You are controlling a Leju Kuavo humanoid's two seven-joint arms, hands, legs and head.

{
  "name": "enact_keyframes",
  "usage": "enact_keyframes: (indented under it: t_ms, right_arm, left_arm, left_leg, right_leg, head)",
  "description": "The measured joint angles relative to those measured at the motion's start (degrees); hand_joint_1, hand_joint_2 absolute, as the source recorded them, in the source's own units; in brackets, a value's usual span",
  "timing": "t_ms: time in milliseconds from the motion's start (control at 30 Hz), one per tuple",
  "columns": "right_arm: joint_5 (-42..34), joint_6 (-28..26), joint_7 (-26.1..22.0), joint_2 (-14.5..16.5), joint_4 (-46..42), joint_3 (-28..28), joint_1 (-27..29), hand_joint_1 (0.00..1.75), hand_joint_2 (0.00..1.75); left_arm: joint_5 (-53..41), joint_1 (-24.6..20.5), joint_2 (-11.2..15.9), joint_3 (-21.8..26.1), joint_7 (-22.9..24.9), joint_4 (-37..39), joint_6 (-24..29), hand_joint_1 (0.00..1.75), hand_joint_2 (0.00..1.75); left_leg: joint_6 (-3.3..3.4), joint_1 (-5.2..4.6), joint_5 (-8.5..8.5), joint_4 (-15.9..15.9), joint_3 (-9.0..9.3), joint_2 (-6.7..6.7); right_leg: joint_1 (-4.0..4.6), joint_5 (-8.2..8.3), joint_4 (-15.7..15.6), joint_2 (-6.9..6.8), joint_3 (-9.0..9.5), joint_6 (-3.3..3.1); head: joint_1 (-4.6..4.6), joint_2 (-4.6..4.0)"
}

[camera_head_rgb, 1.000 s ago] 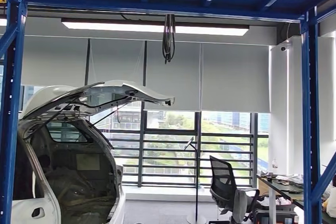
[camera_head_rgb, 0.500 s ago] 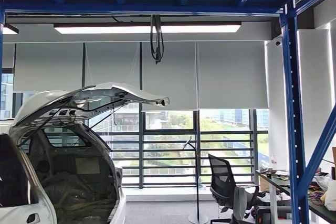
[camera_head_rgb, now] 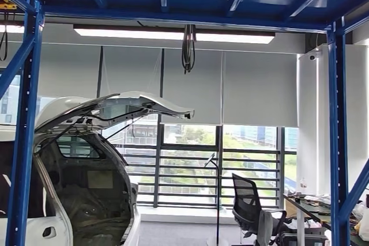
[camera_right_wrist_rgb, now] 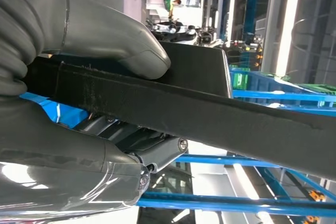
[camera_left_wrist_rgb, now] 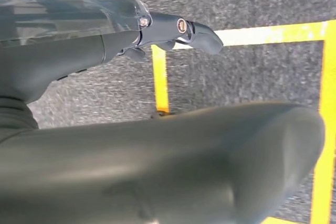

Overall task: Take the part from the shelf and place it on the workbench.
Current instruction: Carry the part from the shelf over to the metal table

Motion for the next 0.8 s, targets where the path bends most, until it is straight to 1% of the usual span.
enact_keyframes:
  t_ms: [33, 67, 100, 133, 167, 200, 233, 267, 300, 333, 367, 400, 433, 467, 500, 533, 567, 600, 633, 667, 700, 733, 767, 800]
  right_arm:
    - [-0.1, 0.1, 0.0, -0.1, 0.1, 0.0, 0.0, 1.75, 1.75]
    - [-0.2, 0.2, -0.1, -0.2, 0.1, 0.0, 0.0, 1.75, 1.75]
    - [-0.2, 0.3, -0.1, -0.2, 0.2, 0.0, 0.0, 1.75, 1.75]
    - [-0.3, 0.4, -0.1, -0.2, 0.2, 0.0, -0.1, 1.75, 1.75]
    - [-0.4, 0.5, -0.2, -0.2, 0.2, 0.0, -0.2, 1.75, 1.75]
    - [-0.5, 0.5, -0.2, -0.2, 0.2, 0.0, -0.3, 1.75, 1.75]
    - [-0.6, 0.6, -0.3, -0.2, 0.2, 0.0, -0.4, 1.75, 1.75]
    - [-0.6, 0.7, -0.3, -0.1, 0.2, 0.0, -0.4, 1.75, 1.75]
    - [-0.7, 0.7, -0.4, -0.1, 0.2, 0.0, -0.4, 1.75, 1.75]
    - [-0.7, 0.7, -0.4, -0.1, 0.2, 0.0, -0.4, 1.75, 1.75]
    - [-0.7, 0.8, -0.5, -0.1, 0.2, 0.0, -0.5, 1.75, 1.75]
    - [-0.8, 0.8, -0.5, 0.0, 0.2, 0.1, -0.5, 1.75, 1.75]
    - [-0.9, 0.9, -0.6, 0.0, 0.2, 0.1, -0.5, 1.75, 1.75]
    - [-1.0, 1.0, -0.7, 0.0, 0.2, 0.1, -0.4, 1.75, 1.75]
    - [-1.0, 1.1, -0.8, 0.0, 0.2, 0.1, -0.2, 1.75, 1.75]
    - [-1.1, 1.2, -0.9, 0.0, 0.2, 0.1, -0.1, 1.75, 1.75]
    - [-1.2, 1.3, -0.9, 0.0, 0.2, 0.1, 0.0, 1.75, 1.75]
    - [-1.2, 1.4, -0.9, 0.0, 0.2, 0.1, 0.1, 1.75, 1.75]
    - [-1.2, 1.4, -0.9, 0.0, 0.2, 0.1, 0.1, 1.75, 1.75]
    - [-1.2, 1.4, -1.0, 0.0, 0.2, 0.1, 0.1, 1.75, 1.75]
    - [-1.3, 1.5, -1.0, 0.0, 0.2, 0.1, 0.1, 1.75, 1.75]
    - [-1.3, 1.5, -1.0, 0.0, 0.1, 0.2, 0.1, 1.75, 1.75]
    - [-1.3, 1.5, -1.0, 0.0, 0.1, 0.2, 0.1, 1.75, 1.75]
    - [-1.4, 1.5, -1.1, 0.0, 0.1, 0.2, 0.1, 1.75, 1.75]
  left_arm:
    - [-0.1, 0.1, 0.1, 0.0, 0.3, 0.0, 0.0, 0.00, 1.75]
    - [-0.2, 0.1, 0.2, 0.0, 0.7, 0.0, 0.0, 0.00, 1.75]
    - [-0.3, 0.2, 0.4, 0.1, 1.0, 0.0, 0.0, 0.00, 1.75]
    - [-0.4, 0.3, 0.5, 0.1, 1.2, 0.0, -0.1, 0.00, 1.75]
    - [-0.5, 0.4, 0.6, 0.1, 1.4, 0.0, -0.1, 0.00, 1.75]
    - [-0.5, 0.5, 0.7, 0.1, 1.5, 0.0, -0.1, 0.00, 1.75]
    - [-0.5, 0.6, 0.8, 0.2, 1.6, 0.0, -0.1, 0.00, 1.75]
    - [-0.6, 0.6, 1.0, 0.2, 1.7, 0.0, -0.1, 0.00, 1.75]
    - [-0.6, 0.7, 1.1, 0.3, 1.8, 0.0, -0.1, 0.00, 1.75]
    - [-0.6, 0.7, 1.2, 0.3, 1.9, 0.0, -0.1, 0.00, 1.75]
    - [-0.7, 0.8, 1.3, 0.4, 1.9, 0.0, -0.1, 0.00, 1.75]
    - [-0.7, 0.9, 1.3, 0.5, 1.9, 0.0, -0.1, 0.00, 1.75]
    - [-0.8, 0.9, 1.5, 0.5, 2.0, 0.0, -0.1, 0.00, 1.75]
    - [-0.9, 0.9, 1.5, 0.6, 2.0, 0.0, -0.1, 0.00, 1.75]
    - [-1.0, 1.0, 1.6, 0.6, 2.0, 0.0, -0.1, 0.00, 1.75]
    - [-1.0, 1.0, 1.8, 0.6, 2.0, 0.0, -0.1, 0.00, 1.75]
    - [-1.0, 1.0, 1.9, 0.6, 2.0, 0.0, -0.1, 0.00, 1.75]
    - [-1.0, 1.0, 2.0, 0.6, 2.0, 0.0, -0.1, 0.00, 1.75]
    - [-1.0, 1.0, 2.0, 0.6, 2.0, 0.0, -0.1, 0.00, 1.75]
    - [-1.0, 1.0, 2.1, 0.6, 1.9, 0.0, -0.1, 0.00, 1.75]
    - [-1.0, 0.9, 2.1, 0.6, 1.9, 0.0, -0.1, 0.00, 1.75]
    - [-1.0, 0.9, 2.1, 0.6, 1.9, 0.0, -0.1, 0.00, 1.75]
    - [-1.0, 0.9, 2.1, 0.6, 1.9, 0.0, -0.1, 0.00, 1.75]
    - [-1.0, 0.9, 2.1, 0.6, 1.9, 0.0, -0.1, 0.00, 1.75]
  left_leg:
    - [0.08, -0.22, 0.36, 0.0, -0.45, 0.03]
    - [0.14, -0.45, 0.72, 0.0, -0.90, 0.03]
    - [0.19, -0.67, 1.06, 0.0, -1.30, 0.01]
    - [0.21, -0.84, 1.38, 0.0, -1.62, -0.01]
    - [0.12, -1.01, 1.71, 0.0, -1.90, -0.02]
    - [-0.06, -1.02, 2.06, 0.0, -2.10, -0.02]
    - [-0.35, -0.91, 2.40, 0.0, -2.22, 0.00]
    - [-0.69, -0.76, 2.75, -0.1, -2.32, 0.01]
    - [-1.04, -0.58, 3.13, -0.2, -2.34, 0.02]
    - [-1.33, -0.48, 3.05, -0.2, -2.42, -0.04]
    - [-1.59, -0.47, 2.10, 0.4, -2.69, -0.10]
    - [-1.87, -0.44, 0.26, 1.9, -3.20, -0.17]
    - [-2.13, -0.32, -2.44, 4.5, -3.98, -0.22]
    - [-2.46, -0.18, -5.22, 7.9, -4.89, -0.22]
    - [-2.78, 0.03, -7.17, 11.3, -5.61, -0.22]
    - [-3.12, 0.26, -7.97, 13.8, -5.82, -0.22]
    - [-3.46, 0.51, -7.48, 14.7, -5.31, -0.21]
    - [-3.83, 0.78, -6.00, 13.5, -3.81, -0.21]
    - [-4.24, 1.11, -4.36, 10.6, -1.44, -0.20]
    - [-4.64, 1.38, -3.43, 6.7, 1.29, -0.21]
    - [-4.64, 1.52, -3.24, 3.1, 3.68, -0.29]
    - [-4.43, 1.56, -3.63, 0.5, 5.15, -0.38]
    - [-3.98, 1.42, -4.14, -0.7, 5.68, -0.48]
    - [-3.29, 1.25, -4.21, -0.9, 5.52, -0.53]
  right_leg:
    - [0.06, -0.66, 1.6, 0.00, 0.08, -0.11]
    - [0.17, -0.31, 1.1, 0.01, 1.20, -0.37]
    - [0.36, 0.85, -1.6, 0.02, 3.42, -0.80]
    - [0.66, 2.25, -5.8, 0.05, 6.33, -1.41]
    - [0.96, 3.15, -10.3, 0.03, 9.14, -2.12]
    - [1.26, 3.85, -13.6, -0.01, 11.15, -2.56]
    - [1.55, 4.15, -15.6, -0.02, 12.21, -2.88]
    - [1.76, 4.24, -16.3, -0.03, 12.41, -3.04]
    - [1.90, 4.78, -16.5, -0.02, 12.29, -3.10]
    - [1.84, 5.32, -16.9, -0.15, 12.21, -3.32]
    - [1.71, 5.95, -17.3, -0.31, 11.98, -3.62]
    - [1.53, 6.65, -17.7, -0.47, 11.60, -3.88]
    - [1.36, 7.31, -17.9, -0.62, 11.03, -4.05]
    - [1.34, 7.89, -17.9, -0.65, 10.26, -4.17]
    - [1.29, 8.44, -17.8, -0.70, 9.47, -4.12]
    - [1.22, 8.98, -17.7, -0.75, 8.65, -3.97]
    - [1.10, 9.47, -17.5, -0.79, 7.78, -3.75]
    - [0.91, 9.88, -17.2, -0.81, 6.88, -3.47]
    - [0.70, 10.20, -16.6, -0.81, 5.96, -3.15]
    - [0.59, 10.41, -16.0, -0.79, 5.05, -2.80]
    - [0.55, 10.61, -15.3, -0.77, 4.23, -2.43]
    - [0.58, 10.85, -14.7, -0.75, 3.61, -2.03]
    - [0.61, 11.19, -14.3, -0.73, 3.17, -1.61]
    - [0.56, 11.63, -14.2, -0.69, 2.93, -1.20]
  head:
    - [0.00, 0.00]
    - [0.00, 0.00]
    - [0.00, 0.00]
    - [0.00, 0.00]
    - [0.01, 0.00]
    - [0.02, 0.00]
    - [0.02, 0.00]
    - [0.03, 0.00]
    - [0.02, 0.00]
    - [0.02, 0.00]
    - [0.02, 0.00]
    - [0.02, 0.00]
    - [0.02, 0.00]
    - [0.02, 0.00]
    - [0.02, 0.00]
    - [0.02, 0.00]
    - [0.02, 0.00]
    - [0.02, 0.00]
    - [0.02, 0.00]
    - [0.02, 0.00]
    - [0.02, 0.00]
    - [0.02, 0.00]
    - [0.02, 0.00]
    - [0.02, 0.00]
